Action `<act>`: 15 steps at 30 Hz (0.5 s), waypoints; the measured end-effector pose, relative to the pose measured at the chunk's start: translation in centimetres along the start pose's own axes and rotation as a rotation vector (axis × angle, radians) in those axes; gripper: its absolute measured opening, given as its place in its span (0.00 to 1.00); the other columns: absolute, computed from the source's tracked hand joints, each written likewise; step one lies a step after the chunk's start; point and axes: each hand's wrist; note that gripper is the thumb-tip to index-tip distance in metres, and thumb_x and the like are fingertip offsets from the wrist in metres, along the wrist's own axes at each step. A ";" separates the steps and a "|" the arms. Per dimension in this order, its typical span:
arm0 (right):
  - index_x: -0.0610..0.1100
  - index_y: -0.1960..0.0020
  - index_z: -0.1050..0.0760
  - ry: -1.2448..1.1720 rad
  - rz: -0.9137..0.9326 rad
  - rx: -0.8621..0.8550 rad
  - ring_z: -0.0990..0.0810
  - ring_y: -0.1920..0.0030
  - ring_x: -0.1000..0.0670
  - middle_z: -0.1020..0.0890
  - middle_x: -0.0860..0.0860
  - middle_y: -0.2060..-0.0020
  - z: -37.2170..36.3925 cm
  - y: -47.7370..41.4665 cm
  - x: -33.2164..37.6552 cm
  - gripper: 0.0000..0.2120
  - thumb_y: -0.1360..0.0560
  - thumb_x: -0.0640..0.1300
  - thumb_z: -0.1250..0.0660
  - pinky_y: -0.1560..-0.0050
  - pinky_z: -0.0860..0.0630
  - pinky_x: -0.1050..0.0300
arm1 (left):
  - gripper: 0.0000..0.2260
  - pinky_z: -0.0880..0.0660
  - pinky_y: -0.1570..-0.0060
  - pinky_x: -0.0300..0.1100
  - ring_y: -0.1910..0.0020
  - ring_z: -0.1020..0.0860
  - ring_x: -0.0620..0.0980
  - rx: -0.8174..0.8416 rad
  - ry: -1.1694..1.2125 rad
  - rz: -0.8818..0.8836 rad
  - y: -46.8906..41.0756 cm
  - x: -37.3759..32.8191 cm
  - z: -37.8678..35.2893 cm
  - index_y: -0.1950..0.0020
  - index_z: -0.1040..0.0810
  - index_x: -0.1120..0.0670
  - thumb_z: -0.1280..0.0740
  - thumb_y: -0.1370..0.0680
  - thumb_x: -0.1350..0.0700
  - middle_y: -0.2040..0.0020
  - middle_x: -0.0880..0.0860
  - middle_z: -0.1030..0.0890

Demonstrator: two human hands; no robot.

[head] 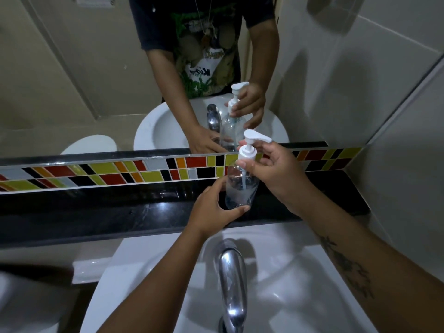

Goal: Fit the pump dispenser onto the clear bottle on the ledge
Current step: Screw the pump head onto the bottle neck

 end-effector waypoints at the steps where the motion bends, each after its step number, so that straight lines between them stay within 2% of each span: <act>1: 0.50 0.43 0.23 -0.011 0.011 -0.014 0.16 0.49 0.52 0.15 0.53 0.51 -0.2 0.0 0.1 0.16 0.29 0.40 0.26 0.52 0.20 0.58 | 0.36 0.21 0.32 0.55 0.31 0.20 0.49 0.002 -0.003 0.002 0.0 0.0 0.0 0.25 0.28 0.39 0.19 0.31 0.41 0.30 0.45 0.18; 3: 0.50 0.48 0.24 0.004 0.037 -0.043 0.15 0.54 0.50 0.15 0.50 0.55 -0.5 0.0 0.2 0.15 0.31 0.41 0.24 0.57 0.20 0.60 | 0.36 0.21 0.32 0.56 0.31 0.21 0.49 0.006 -0.009 0.005 -0.1 0.0 0.0 0.26 0.28 0.39 0.19 0.31 0.40 0.30 0.45 0.18; 5: 0.48 0.49 0.26 0.037 0.059 -0.071 0.16 0.54 0.47 0.17 0.47 0.54 -0.7 -0.1 0.0 0.16 0.32 0.44 0.22 0.57 0.20 0.56 | 0.35 0.21 0.33 0.57 0.31 0.21 0.49 0.000 -0.007 0.014 -0.1 0.0 -0.1 0.26 0.28 0.38 0.19 0.31 0.40 0.30 0.44 0.18; 8: 0.48 0.44 0.28 0.094 0.036 -0.055 0.20 0.45 0.45 0.20 0.46 0.46 -0.6 -0.3 -0.1 0.25 0.35 0.47 0.20 0.45 0.22 0.45 | 0.35 0.21 0.32 0.57 0.30 0.21 0.49 -0.006 -0.008 0.022 0.0 -0.1 -0.1 0.26 0.28 0.39 0.19 0.31 0.40 0.30 0.44 0.18; 10: 0.52 0.37 0.30 0.111 0.004 -0.020 0.25 0.38 0.51 0.22 0.50 0.39 0.0 -0.2 0.0 0.32 0.36 0.47 0.20 0.37 0.28 0.48 | 0.36 0.22 0.32 0.58 0.30 0.21 0.50 -0.006 -0.009 0.022 0.0 -0.1 -0.1 0.26 0.28 0.40 0.19 0.31 0.39 0.30 0.45 0.19; 12: 0.56 0.33 0.31 0.115 -0.017 0.023 0.28 0.34 0.56 0.24 0.54 0.35 0.8 -0.1 0.1 0.34 0.35 0.48 0.21 0.33 0.33 0.51 | 0.35 0.22 0.32 0.59 0.30 0.21 0.51 -0.006 -0.009 0.021 0.0 -0.1 -0.1 0.26 0.28 0.40 0.19 0.31 0.39 0.30 0.45 0.19; 15: 0.54 0.30 0.32 0.064 -0.051 0.094 0.28 0.34 0.59 0.24 0.56 0.34 1.6 0.0 0.1 0.33 0.32 0.47 0.24 0.36 0.29 0.58 | 0.34 0.22 0.32 0.59 0.30 0.21 0.51 -0.012 0.001 0.027 0.0 -0.1 -0.2 0.28 0.27 0.40 0.19 0.32 0.39 0.31 0.45 0.18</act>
Point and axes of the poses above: each hand's wrist, its own y-axis away from the middle knuckle, its own z-axis out of the back of the hand, x = y × z
